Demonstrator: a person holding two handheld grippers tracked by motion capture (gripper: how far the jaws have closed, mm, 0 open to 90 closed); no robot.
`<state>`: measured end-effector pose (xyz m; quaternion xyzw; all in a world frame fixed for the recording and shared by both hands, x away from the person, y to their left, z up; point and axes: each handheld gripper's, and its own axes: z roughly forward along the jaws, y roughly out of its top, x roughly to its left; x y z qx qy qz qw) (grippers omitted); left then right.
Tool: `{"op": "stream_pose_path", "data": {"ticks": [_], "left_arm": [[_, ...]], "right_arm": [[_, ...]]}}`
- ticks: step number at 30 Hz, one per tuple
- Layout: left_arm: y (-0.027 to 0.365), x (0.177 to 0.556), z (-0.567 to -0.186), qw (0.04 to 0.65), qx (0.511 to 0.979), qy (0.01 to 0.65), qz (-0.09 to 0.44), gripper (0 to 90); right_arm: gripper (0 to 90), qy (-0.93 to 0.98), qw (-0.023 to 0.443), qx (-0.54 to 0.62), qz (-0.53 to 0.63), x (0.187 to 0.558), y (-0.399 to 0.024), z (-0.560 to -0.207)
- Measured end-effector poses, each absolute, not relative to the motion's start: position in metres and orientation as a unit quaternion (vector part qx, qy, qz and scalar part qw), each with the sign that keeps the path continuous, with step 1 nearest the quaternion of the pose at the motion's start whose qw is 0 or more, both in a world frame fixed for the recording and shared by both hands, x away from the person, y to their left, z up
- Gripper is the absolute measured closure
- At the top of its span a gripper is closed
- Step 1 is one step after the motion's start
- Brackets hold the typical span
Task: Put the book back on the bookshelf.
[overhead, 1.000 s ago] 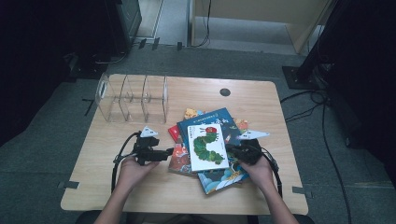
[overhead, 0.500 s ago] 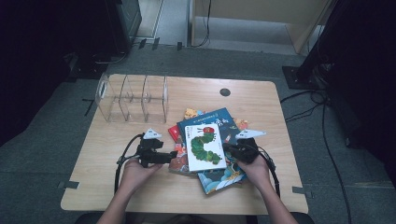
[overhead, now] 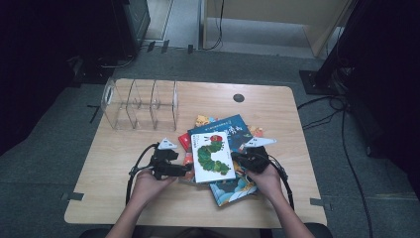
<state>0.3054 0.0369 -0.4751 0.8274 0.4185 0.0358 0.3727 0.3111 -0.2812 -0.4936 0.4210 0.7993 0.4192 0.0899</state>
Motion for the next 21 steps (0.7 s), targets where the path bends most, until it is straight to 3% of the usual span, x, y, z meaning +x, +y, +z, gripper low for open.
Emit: {"op": "stream_pose_path", "data": {"ticks": [3, 7, 21], "left_arm": [[0.030, 0.305, -0.474, 0.358, 0.838, 0.408, 0.050, 24.6], [0.025, 0.308, -0.475, 0.369, 0.833, 0.412, 0.017, 24.8], [0.016, 0.315, -0.482, 0.366, 0.827, 0.426, -0.019, 25.6]], "right_arm": [[88.5, 0.801, 0.092, 0.417, 0.420, 0.311, -0.279, -0.494], [88.4, 0.801, 0.094, 0.414, 0.422, 0.310, -0.276, -0.494], [88.1, 0.804, 0.098, 0.410, 0.419, 0.306, -0.272, -0.494]]}}
